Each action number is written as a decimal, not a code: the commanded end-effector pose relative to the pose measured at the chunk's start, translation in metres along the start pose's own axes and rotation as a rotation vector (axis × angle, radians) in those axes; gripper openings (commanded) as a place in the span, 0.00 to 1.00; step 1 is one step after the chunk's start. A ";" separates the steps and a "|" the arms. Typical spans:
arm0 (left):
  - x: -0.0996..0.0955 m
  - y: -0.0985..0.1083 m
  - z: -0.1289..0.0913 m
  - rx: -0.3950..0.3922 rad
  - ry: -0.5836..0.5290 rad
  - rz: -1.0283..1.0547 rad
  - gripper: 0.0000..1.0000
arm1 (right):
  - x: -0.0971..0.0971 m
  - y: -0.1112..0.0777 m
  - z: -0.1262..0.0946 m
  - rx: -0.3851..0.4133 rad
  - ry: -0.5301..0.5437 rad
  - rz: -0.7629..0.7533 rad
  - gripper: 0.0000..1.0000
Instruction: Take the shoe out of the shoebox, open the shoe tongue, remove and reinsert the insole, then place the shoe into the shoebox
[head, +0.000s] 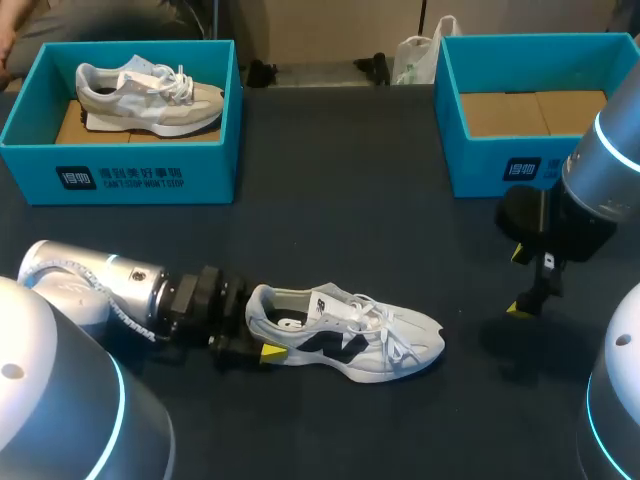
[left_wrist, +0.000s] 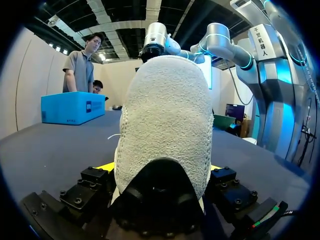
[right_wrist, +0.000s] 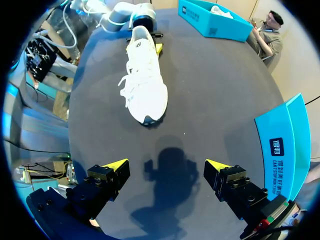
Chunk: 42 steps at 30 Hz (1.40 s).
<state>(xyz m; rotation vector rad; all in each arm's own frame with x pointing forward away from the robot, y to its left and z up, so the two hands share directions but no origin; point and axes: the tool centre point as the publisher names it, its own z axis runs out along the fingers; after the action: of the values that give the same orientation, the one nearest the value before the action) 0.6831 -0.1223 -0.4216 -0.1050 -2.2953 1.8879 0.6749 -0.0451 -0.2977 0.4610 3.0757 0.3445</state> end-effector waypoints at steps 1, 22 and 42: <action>0.003 0.002 0.001 0.013 -0.023 -0.005 0.00 | 0.001 0.000 0.001 0.001 -0.002 0.000 1.00; 0.001 -0.006 -0.010 0.057 -0.131 -0.017 0.00 | 0.001 0.000 0.001 0.001 -0.002 0.000 1.00; -0.010 -0.002 -0.001 0.057 -0.173 -0.028 0.00 | 0.001 0.000 0.001 0.001 -0.002 0.000 1.00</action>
<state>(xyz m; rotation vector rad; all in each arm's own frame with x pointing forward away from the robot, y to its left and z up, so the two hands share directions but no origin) 0.6929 -0.1217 -0.4200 0.0992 -2.3324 2.0192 0.6749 -0.0451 -0.2977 0.4610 3.0757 0.3445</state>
